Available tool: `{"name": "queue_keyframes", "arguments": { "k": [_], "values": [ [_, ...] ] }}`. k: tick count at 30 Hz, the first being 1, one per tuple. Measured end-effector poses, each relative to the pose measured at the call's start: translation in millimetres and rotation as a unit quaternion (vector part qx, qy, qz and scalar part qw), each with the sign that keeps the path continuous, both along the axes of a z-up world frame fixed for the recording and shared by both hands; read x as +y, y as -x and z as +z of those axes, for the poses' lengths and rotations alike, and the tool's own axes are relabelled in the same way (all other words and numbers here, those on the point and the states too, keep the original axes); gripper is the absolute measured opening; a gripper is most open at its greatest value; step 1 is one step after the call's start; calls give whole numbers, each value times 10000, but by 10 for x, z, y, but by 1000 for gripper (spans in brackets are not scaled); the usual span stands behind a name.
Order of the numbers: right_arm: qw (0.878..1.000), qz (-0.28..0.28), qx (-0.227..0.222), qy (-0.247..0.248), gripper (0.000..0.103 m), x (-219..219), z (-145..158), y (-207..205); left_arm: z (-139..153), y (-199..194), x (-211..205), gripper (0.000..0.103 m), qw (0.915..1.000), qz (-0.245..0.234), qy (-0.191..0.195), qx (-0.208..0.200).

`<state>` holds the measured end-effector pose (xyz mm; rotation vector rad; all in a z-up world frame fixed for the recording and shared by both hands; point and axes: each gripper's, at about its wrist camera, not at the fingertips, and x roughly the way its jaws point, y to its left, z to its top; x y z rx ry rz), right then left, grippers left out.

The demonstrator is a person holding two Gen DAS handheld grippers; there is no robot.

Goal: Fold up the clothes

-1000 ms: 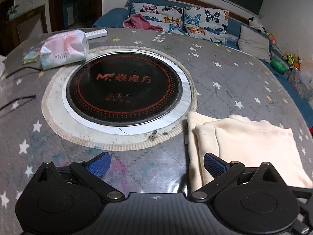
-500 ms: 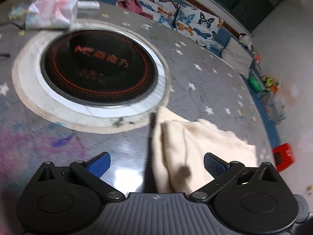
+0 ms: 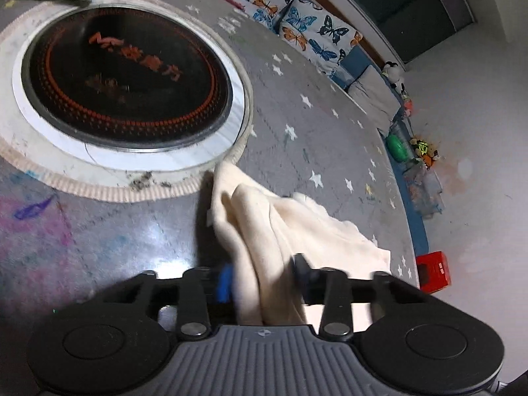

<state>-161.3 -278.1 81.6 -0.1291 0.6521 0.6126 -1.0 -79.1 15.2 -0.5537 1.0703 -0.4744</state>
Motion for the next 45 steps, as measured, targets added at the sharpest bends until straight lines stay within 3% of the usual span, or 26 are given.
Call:
{"name": "queue_keyframes", "arguments": {
  "k": [6, 12, 14, 19, 26, 34, 40, 45],
  "values": [
    [9997, -208, -24, -104, 10, -125, 5, 8, 12, 33, -36, 23, 9997, -45, -199, -161],
    [9935, -1133, -76, 40, 15, -547, -5, -8, 45, 83, -78, 23, 9983, -108, -433, -369],
    [9884, -1504, -99, 173, 24, -703, -32, -37, 51, 95, -90, 23, 9979, -112, -483, -414],
    [9661, -2570, 90, 245, 28, -1274, -188, -184, 52, 105, -110, 23, 9973, -131, -559, -467],
    [9477, -3182, 235, 41, 43, -1724, -399, -205, 68, 124, -163, 24, 9955, -144, -735, -575],
    [9440, -3245, 409, -433, 41, -1866, -524, -285, 108, 156, -259, 24, 9917, -186, -1016, -761],
    [9458, -3188, 388, -478, 16, -1817, -508, -265, 156, 209, -365, 24, 9847, -286, -1363, -1042],
    [9475, -3143, 368, -467, 12, -1782, -490, -249, 203, 265, -452, 24, 9766, -368, -1674, -1301]
  ]
}}
